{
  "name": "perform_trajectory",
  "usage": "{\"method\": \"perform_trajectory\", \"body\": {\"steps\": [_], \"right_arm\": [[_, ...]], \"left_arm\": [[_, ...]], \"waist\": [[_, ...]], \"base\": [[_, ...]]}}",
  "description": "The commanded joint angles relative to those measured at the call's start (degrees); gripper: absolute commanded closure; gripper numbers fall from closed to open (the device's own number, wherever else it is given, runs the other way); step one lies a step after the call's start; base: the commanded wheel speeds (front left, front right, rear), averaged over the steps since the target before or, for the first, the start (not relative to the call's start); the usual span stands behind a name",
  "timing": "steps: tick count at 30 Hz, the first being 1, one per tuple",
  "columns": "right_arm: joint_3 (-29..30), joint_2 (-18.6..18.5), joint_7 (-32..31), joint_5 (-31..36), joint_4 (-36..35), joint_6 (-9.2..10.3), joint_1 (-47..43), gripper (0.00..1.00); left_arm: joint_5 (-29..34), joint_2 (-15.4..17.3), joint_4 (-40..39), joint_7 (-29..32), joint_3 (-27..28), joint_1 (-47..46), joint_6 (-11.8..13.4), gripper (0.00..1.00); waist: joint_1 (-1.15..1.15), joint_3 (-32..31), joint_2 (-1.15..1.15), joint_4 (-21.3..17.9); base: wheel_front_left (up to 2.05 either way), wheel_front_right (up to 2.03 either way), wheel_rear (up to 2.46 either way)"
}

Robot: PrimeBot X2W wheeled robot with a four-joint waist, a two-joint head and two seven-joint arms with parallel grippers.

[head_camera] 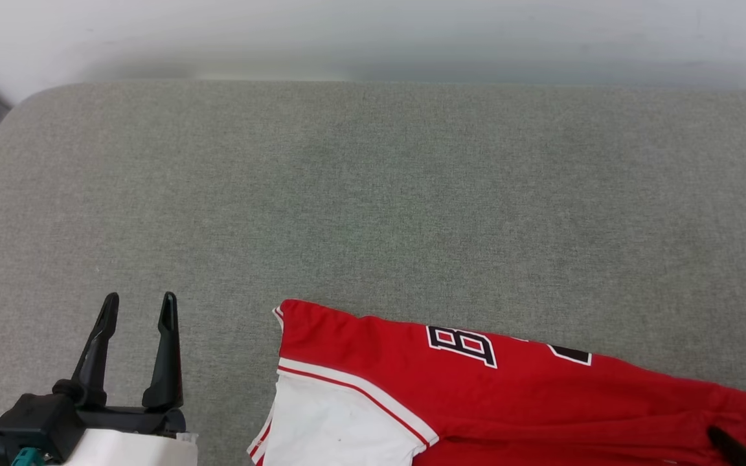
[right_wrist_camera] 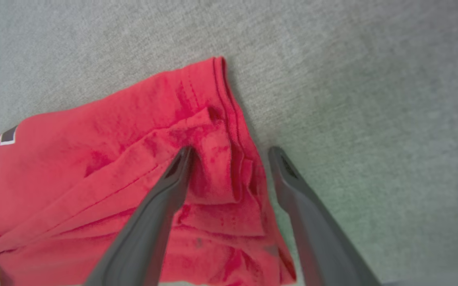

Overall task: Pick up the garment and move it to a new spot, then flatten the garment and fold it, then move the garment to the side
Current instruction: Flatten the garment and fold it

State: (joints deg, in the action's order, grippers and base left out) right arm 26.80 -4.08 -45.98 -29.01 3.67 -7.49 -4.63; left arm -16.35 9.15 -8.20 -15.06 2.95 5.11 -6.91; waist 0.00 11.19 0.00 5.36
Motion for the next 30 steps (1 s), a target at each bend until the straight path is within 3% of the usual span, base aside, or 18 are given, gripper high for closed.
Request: {"method": "perform_trajectory", "body": {"steps": [1,15,16,17,18,23,30], "right_arm": [[-1.38,1.03,-0.76,-0.21,1.75,0.00,0.67,0.00],[-12.10,2.77,-1.73,-6.59,4.62,-0.32,-1.95,0.00],[-12.18,2.78,-1.23,-6.81,4.70,-0.32,-1.77,0.18],[-11.96,2.67,-0.50,-6.71,4.73,-0.32,-1.40,0.71],[-11.88,2.55,0.27,-6.45,4.66,-0.32,-0.99,1.00],[-10.70,0.53,2.63,-5.16,3.97,0.01,-0.18,1.00],[-4.72,-3.05,6.08,-0.50,2.97,0.08,2.52,1.00]], "left_arm": [[0.20,-0.27,0.10,-0.13,0.33,-0.83,-0.25,0.00],[-1.13,1.21,0.51,-0.14,-1.45,-1.83,-0.55,0.00],[-1.29,1.30,0.47,-0.14,-1.58,-1.79,-0.56,0.00],[-1.43,1.39,0.44,-0.14,-1.63,-1.76,-0.56,0.00],[-1.52,1.51,0.44,-0.14,-1.61,-1.79,-0.56,0.00],[-1.97,1.88,0.03,-0.14,-1.02,-2.01,-0.56,0.00],[-2.32,1.90,-1.27,-0.14,-0.17,-1.50,-0.57,0.00]], "waist": [[0.00,0.33,0.00,0.15],[0.00,0.40,0.00,0.38],[0.00,0.32,0.00,0.32],[0.00,0.27,0.00,0.26],[0.00,0.23,0.00,0.20],[0.00,0.12,0.00,-0.11],[0.00,-0.05,0.00,-0.52]], "base": [[0.00,0.00,0.00],[0.00,0.00,0.00],[0.00,0.00,0.00],[0.00,0.00,0.00],[0.00,0.00,0.00],[0.00,0.00,0.00],[0.00,0.00,0.00]]}}
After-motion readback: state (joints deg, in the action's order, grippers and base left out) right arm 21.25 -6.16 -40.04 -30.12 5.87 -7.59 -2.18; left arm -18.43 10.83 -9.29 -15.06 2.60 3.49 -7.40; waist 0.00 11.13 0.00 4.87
